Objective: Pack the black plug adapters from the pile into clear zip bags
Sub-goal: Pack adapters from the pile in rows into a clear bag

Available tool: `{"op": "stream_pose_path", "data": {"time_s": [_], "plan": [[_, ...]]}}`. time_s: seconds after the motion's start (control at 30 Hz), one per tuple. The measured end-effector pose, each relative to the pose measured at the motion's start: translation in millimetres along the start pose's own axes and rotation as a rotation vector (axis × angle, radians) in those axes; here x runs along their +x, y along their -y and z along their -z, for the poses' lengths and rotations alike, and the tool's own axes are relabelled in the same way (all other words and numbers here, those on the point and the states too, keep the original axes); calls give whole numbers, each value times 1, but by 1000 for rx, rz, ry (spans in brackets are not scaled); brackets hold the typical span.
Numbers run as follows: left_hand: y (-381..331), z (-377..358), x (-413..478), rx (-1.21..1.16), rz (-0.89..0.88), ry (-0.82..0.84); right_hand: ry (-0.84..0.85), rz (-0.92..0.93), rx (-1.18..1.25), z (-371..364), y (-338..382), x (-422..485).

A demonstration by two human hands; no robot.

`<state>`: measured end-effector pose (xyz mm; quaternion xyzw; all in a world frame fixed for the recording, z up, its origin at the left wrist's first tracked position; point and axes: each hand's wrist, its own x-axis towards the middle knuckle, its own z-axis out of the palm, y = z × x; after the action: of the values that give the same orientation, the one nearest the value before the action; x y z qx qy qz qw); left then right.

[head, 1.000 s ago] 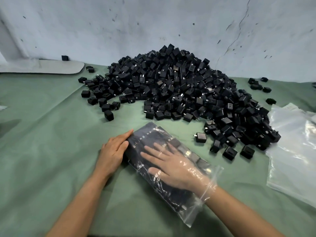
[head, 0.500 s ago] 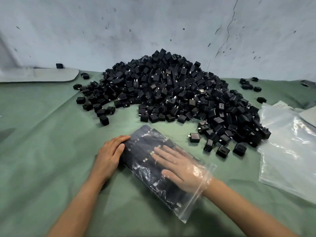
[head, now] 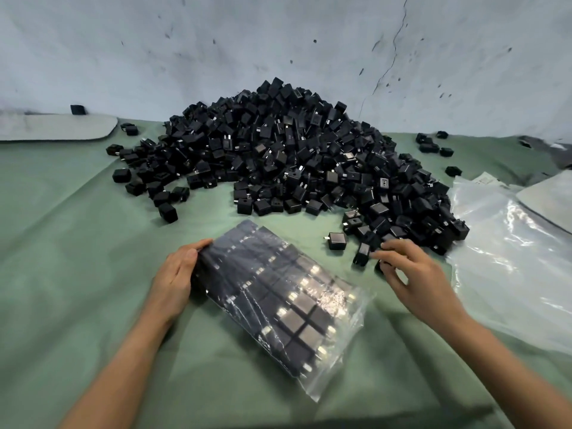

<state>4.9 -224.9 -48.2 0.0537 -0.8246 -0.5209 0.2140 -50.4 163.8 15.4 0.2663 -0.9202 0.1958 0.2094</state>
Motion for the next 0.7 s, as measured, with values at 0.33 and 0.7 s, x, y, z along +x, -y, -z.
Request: {"op": "stream_pose_path", "data": {"time_s": [0.33,0.7], "plan": [[7,3,0,-140,90,-38,285,-251,-20,-30,-11,21],[10,1,3,-166,76,-65,21,-309,-17,-12,-10,-15]]}}
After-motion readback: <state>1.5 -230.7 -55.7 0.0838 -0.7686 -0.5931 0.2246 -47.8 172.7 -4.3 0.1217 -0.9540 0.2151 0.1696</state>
